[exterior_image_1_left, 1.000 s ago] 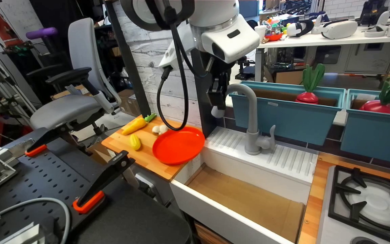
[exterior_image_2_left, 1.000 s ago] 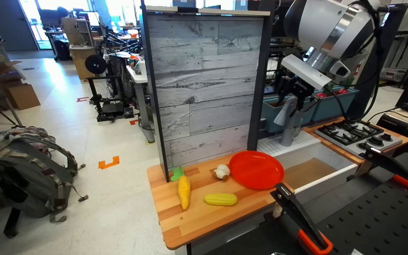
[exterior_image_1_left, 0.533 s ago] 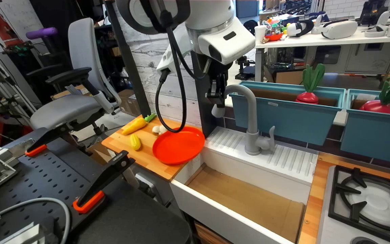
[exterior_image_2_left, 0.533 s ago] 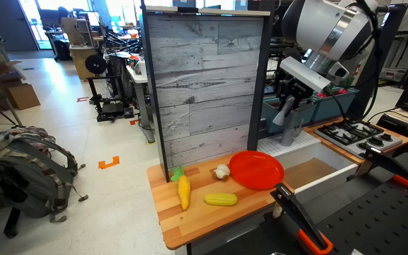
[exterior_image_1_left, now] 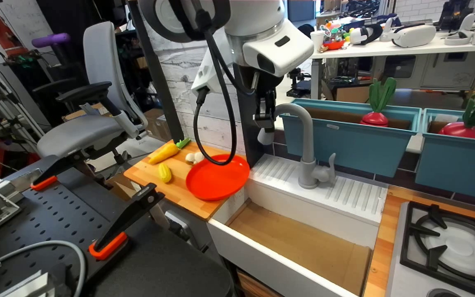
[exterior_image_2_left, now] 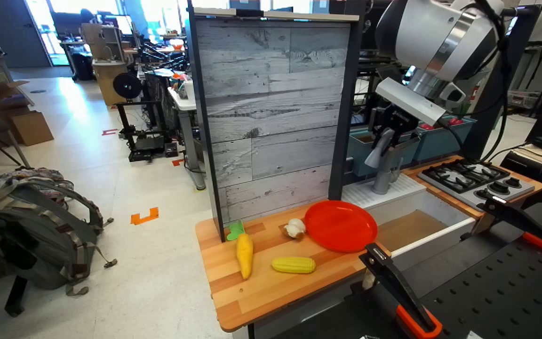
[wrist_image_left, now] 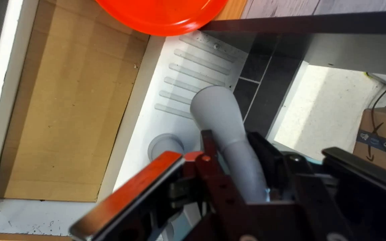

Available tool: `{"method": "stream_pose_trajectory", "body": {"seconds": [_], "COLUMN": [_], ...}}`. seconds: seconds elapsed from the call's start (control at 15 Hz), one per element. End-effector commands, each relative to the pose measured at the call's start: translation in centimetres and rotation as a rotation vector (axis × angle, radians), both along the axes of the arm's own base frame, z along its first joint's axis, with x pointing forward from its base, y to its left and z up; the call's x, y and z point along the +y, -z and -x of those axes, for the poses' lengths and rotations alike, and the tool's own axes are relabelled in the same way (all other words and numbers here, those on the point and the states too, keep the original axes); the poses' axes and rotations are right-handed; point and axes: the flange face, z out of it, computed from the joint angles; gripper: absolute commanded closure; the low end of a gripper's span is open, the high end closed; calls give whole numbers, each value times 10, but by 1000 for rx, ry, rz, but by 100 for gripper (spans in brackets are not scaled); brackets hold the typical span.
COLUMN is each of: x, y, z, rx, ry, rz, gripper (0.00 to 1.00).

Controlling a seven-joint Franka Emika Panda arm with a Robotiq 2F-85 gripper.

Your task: Move the carrot plushie away from you, then turn the tap nozzle to the right, finally, put the doll on the orange plate

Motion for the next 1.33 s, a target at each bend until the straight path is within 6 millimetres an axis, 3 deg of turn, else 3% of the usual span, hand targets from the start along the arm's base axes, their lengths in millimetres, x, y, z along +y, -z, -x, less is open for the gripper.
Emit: {"method": "stream_pose_trajectory", "body": {"seconds": [0.0, 0.53, 0.93, 1.27], "x": [-30, -57, -61, -76], "y": [-3, -12, 0, -4], "z": [12, 19, 30, 42], "rx": [3, -16, -33, -38], "ry": [-113, -366, -426, -395], "rz": [56, 128, 123, 124], "gripper": [92, 92, 92, 92]}}
